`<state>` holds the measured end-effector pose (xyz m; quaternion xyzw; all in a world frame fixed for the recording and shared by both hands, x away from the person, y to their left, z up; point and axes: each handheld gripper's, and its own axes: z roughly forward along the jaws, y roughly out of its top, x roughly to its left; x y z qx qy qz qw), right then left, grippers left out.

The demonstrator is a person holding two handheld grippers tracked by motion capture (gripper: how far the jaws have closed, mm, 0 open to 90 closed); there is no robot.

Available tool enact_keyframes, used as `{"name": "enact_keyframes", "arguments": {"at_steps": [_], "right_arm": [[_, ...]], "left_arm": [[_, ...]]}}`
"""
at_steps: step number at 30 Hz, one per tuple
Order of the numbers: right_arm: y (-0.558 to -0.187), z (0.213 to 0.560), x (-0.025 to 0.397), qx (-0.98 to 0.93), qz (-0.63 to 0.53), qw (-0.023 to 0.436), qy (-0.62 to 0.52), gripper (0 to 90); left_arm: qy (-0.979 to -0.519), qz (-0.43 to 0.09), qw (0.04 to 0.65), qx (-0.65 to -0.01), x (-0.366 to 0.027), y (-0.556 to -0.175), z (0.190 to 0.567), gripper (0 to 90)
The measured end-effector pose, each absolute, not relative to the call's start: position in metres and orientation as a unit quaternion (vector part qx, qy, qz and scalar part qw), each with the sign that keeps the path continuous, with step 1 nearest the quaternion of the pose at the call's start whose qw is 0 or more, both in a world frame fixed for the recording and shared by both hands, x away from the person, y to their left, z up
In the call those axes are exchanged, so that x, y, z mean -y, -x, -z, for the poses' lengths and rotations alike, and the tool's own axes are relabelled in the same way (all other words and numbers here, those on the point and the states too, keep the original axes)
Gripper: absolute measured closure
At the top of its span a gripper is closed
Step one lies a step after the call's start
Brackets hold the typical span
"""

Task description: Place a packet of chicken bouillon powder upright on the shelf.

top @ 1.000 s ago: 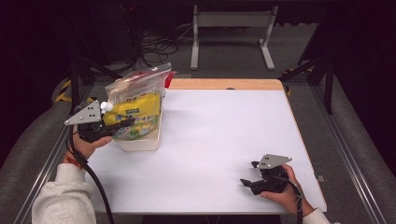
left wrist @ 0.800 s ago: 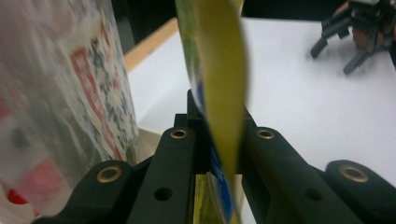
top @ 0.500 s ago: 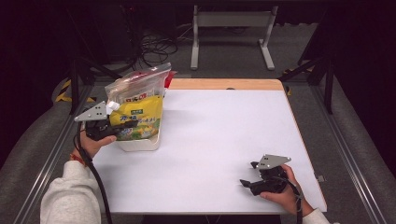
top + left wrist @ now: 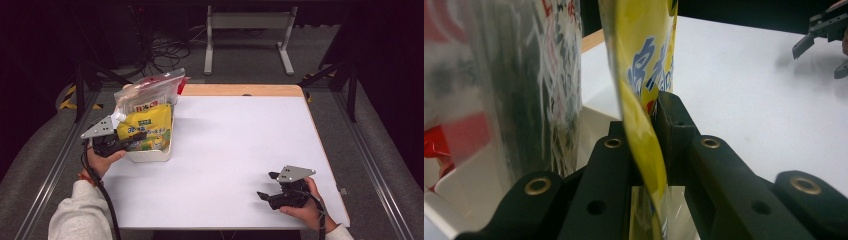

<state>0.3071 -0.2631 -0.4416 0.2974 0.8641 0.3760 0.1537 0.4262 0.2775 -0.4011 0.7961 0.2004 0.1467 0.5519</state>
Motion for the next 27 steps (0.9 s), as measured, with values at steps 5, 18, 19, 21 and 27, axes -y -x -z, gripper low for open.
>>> {"name": "enact_keyframes", "arguments": {"at_steps": [5, 18, 19, 21, 27], "right_arm": [[-0.306, 0.440, 0.263, -0.864, -0.375, 0.158, -0.295, 21.7], [-0.306, 0.440, 0.263, -0.865, -0.372, 0.160, -0.297, 21.7], [-0.306, 0.440, 0.263, -0.865, -0.372, 0.157, -0.298, 21.7], [-0.306, 0.441, 0.263, -0.866, -0.371, 0.158, -0.297, 21.7], [-0.305, 0.440, 0.262, -0.867, -0.371, 0.158, -0.294, 21.7]], "left_arm": [[-0.792, -0.148, 0.553, -0.212, -0.279, -0.425, 0.406, 83.9], [-0.802, -0.154, 0.531, -0.227, -0.275, -0.425, 0.413, 84.4], [-0.802, -0.155, 0.531, -0.227, -0.275, -0.425, 0.413, 84.4], [-0.799, -0.152, 0.534, -0.229, -0.276, -0.425, 0.414, 84.4], [-0.800, -0.155, 0.532, -0.230, -0.275, -0.424, 0.414, 84.5]]}}
